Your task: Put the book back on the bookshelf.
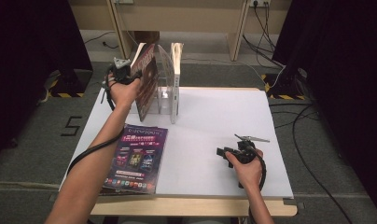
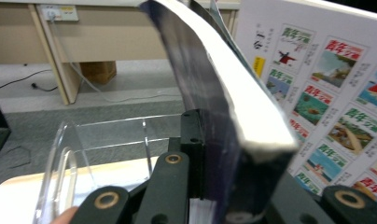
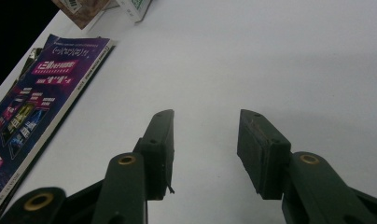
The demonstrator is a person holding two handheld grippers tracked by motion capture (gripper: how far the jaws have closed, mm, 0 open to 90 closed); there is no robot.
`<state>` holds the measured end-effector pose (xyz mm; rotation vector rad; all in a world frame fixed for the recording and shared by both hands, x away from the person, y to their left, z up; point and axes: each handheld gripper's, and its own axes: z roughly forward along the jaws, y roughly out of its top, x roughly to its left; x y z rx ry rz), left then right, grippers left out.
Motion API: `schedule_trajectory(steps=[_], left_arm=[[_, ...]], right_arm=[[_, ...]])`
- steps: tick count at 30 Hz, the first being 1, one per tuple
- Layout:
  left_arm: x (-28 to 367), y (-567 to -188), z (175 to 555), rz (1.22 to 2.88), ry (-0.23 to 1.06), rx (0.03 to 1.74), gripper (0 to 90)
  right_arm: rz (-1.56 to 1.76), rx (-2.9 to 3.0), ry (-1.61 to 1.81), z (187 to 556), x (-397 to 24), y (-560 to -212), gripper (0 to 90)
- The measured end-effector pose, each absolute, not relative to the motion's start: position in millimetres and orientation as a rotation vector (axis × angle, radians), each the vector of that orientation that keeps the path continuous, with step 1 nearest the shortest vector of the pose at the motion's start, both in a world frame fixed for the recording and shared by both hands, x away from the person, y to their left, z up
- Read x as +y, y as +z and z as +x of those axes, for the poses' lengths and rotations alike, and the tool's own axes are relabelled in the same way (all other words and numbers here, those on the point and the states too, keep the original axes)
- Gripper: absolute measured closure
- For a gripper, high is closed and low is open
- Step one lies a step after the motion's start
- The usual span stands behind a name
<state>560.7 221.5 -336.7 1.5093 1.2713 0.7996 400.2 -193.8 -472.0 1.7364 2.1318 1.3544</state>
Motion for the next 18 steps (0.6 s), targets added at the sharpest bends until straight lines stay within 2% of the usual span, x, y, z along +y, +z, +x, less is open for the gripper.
schedule_trajectory(steps=[11,18], left_arm=[[215,-343,559,1.457,0.899,1.163,83.9],[226,-353,561,1.445,0.943,1.16,83.3]], right_arm=[[1.738,2.128,1.357,401,-195,-473,56.5],[1.731,2.132,1.358,400,-195,-473,56.4]])
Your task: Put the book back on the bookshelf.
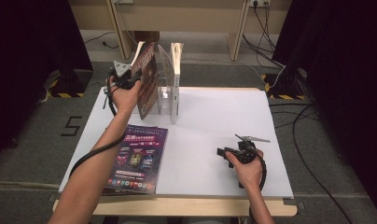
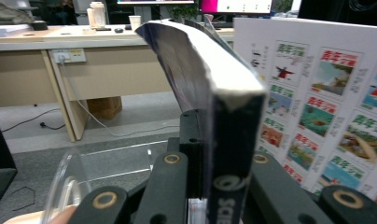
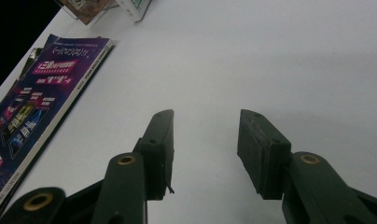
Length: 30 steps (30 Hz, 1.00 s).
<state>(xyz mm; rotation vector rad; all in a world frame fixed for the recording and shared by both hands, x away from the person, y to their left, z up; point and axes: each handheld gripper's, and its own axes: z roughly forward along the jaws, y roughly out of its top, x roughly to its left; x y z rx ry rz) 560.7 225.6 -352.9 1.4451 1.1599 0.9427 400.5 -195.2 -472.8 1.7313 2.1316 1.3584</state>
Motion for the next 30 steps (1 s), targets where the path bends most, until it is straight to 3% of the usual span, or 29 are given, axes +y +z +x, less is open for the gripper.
schedule_trajectory(steps=[30], left_arm=[[246,-362,543,1.399,0.876,1.244,61.4]], right_arm=[[1.731,2.145,1.344,399,-190,-473,56.3]])
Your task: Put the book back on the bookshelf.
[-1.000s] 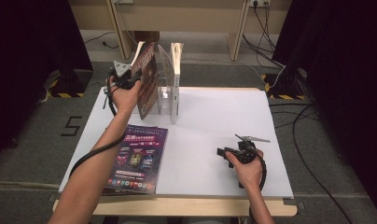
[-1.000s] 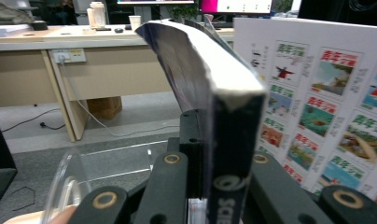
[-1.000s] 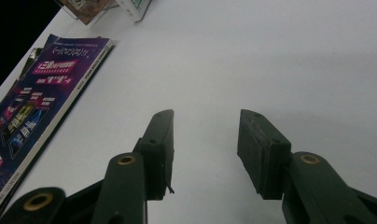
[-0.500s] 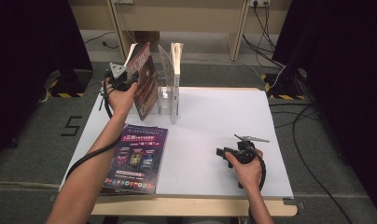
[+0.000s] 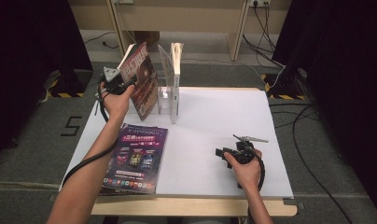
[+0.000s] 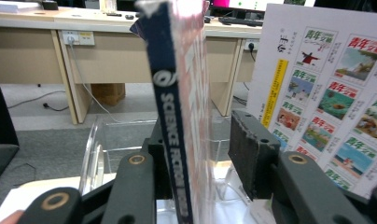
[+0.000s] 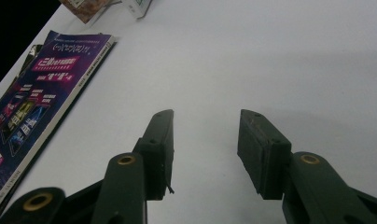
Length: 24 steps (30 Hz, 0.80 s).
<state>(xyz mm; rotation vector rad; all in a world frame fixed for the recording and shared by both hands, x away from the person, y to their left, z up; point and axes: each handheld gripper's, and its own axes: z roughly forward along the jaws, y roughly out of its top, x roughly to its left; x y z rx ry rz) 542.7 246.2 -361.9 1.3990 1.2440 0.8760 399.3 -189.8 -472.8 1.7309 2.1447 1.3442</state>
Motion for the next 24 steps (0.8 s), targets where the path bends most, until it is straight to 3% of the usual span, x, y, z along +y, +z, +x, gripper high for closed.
schedule_trajectory(steps=[11,24], left_arm=[[249,-361,534,1.412,0.812,1.262,51.5],[259,-362,524,1.419,0.78,1.289,46.5]], right_arm=[[1.725,2.144,1.341,399,-187,-470,56.3],[1.712,2.152,1.341,399,-183,-470,56.3]])
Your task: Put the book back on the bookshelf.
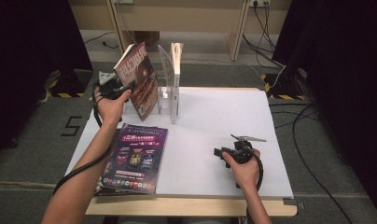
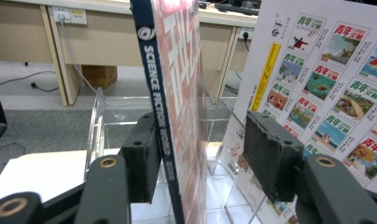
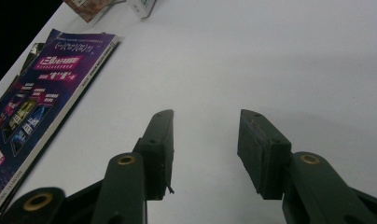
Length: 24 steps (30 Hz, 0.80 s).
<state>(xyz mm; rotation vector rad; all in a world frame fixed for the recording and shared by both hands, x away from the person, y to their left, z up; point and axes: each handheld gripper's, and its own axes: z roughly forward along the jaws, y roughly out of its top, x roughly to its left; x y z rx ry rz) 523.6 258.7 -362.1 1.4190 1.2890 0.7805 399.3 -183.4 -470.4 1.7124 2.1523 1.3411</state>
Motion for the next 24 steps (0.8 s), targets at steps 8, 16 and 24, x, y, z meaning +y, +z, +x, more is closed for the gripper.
schedule_trajectory(steps=[8,16,24], left_arm=[[262,-364,516,1.42,0.786,1.28,46.0],[262,-367,509,1.431,0.76,1.284,45.3],[262,-385,491,1.474,0.702,1.289,43.5]], right_arm=[[1.697,2.154,1.335,400,-181,-468,56.3],[1.689,2.163,1.331,400,-178,-466,56.3],[1.669,2.178,1.319,402,-170,-457,56.3]])
